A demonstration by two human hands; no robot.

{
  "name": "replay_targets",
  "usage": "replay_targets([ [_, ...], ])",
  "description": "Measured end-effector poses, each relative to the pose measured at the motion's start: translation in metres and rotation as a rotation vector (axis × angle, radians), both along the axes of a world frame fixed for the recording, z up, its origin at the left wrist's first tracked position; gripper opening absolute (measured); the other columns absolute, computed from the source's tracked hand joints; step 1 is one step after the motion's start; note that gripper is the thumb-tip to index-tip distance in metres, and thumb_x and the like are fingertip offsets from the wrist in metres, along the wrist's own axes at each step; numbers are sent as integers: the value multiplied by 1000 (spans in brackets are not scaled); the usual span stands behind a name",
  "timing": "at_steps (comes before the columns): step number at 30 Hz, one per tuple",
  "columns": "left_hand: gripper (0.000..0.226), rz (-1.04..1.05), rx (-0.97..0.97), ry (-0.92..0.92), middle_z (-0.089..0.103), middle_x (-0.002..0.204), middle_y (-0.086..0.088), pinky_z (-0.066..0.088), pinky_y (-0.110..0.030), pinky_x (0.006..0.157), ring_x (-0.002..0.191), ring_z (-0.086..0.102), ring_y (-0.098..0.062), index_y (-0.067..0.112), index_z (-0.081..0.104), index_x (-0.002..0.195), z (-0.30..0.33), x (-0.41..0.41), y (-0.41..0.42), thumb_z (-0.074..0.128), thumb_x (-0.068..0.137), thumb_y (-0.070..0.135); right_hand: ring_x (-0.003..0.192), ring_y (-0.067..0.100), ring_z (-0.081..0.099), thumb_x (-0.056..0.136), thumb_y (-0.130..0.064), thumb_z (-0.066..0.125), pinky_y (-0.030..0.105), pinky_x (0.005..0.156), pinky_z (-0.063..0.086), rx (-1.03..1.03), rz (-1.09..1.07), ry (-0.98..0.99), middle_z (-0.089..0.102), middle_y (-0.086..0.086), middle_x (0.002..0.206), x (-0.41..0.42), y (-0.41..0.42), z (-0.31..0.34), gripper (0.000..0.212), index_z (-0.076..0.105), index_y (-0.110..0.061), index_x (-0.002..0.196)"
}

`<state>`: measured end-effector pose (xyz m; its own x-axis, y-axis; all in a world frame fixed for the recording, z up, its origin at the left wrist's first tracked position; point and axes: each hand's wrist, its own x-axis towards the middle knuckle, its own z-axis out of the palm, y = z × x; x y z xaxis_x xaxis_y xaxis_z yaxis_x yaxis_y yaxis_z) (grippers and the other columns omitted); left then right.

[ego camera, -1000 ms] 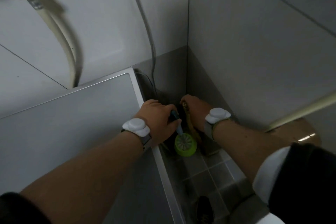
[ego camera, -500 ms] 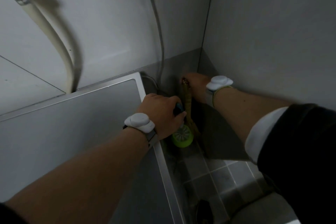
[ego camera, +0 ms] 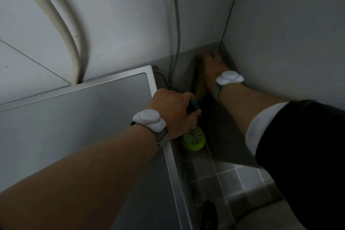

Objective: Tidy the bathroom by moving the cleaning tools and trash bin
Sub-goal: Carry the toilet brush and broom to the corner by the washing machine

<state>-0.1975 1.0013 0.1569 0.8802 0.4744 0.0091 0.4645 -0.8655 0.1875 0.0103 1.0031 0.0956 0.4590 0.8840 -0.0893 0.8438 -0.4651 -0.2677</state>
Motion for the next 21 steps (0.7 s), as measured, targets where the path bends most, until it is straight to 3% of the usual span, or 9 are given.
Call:
replay_targets([
  [2,40,7,0,-3,66,75,9,48,-33,81,73,65,-18,32,61,99,0,0,0,40,84,63,109,25,52,96,-21,42,36,90,47,156,-126,-20,45,6,132,-1,-5,-3,38,47,-21,134],
  [4,39,7,-8,0,66,76,9,48,-32,81,74,65,-18,32,61,99,0,0,0,41,85,63,108,8,51,97,-33,32,25,99,41,246,-238,52,54,-6,117,1,-16,-7,35,58,-38,120],
  [5,39,5,-9,0,67,77,9,47,-31,80,74,65,-18,32,61,99,1,0,-1,41,85,62,107,-2,52,99,-29,31,18,100,39,230,-316,257,59,-20,107,-3,-24,3,38,62,-49,106],
  [7,39,3,-9,5,67,78,9,47,-31,80,75,65,-18,32,61,100,2,1,0,41,85,62,105,3,58,96,-13,45,23,93,47,202,-474,130,63,-22,105,-14,-33,1,41,66,-48,99],
  [9,40,4,-11,13,68,79,9,48,-31,80,76,66,-18,32,61,102,3,1,0,40,85,63,109,25,58,93,-13,51,29,93,44,59,-167,44,61,5,116,-23,-48,-26,27,65,-25,112],
  [13,44,30,14,25,69,80,8,50,-35,80,76,66,-19,30,62,100,1,3,-1,38,85,64,114,28,56,92,-18,62,16,82,32,-5,16,280,57,15,125,-35,-70,-37,29,65,-7,118],
  [16,48,48,26,37,69,81,7,51,-37,80,76,66,-19,30,63,100,-1,4,-1,34,85,65,108,27,59,89,-22,66,16,72,30,-9,68,291,60,13,119,-46,-83,-38,28,67,-7,113],
  [18,48,53,35,44,70,82,7,51,-37,81,77,66,-19,30,64,100,-2,4,-1,35,85,65,97,26,63,85,-27,65,24,74,44,-2,97,356,65,9,109,-55,-84,-31,22,67,-14,103],
  [21,47,46,54,61,70,86,6,50,-36,82,79,66,-19,30,63,103,-2,4,-1,39,85,67,88,18,67,75,-48,62,42,78,57,-16,166,503,68,-1,98,-66,-81,-26,36,64,-25,102],
])
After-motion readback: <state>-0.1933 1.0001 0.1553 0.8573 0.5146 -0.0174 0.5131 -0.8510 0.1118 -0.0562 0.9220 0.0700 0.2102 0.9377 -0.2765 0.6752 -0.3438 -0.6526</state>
